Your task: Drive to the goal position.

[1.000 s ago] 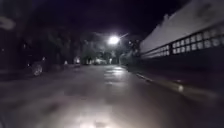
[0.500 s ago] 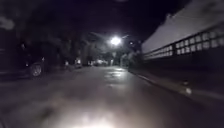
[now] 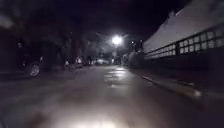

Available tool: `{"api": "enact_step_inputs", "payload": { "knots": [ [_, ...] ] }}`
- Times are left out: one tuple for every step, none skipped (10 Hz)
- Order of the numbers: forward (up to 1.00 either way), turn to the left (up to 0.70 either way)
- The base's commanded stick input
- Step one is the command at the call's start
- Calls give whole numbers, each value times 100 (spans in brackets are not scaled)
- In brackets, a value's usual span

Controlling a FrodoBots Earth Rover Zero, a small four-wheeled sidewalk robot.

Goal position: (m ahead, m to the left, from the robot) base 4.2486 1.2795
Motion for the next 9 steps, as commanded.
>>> {"api": "enact_step_inputs", "payload": {
  "knots": [
    [50,0],
    [50,0],
    [50,0],
    [50,0],
    [50,0],
    [50,0],
    [50,0],
    [50,0],
    [50,0]
  ]
}}
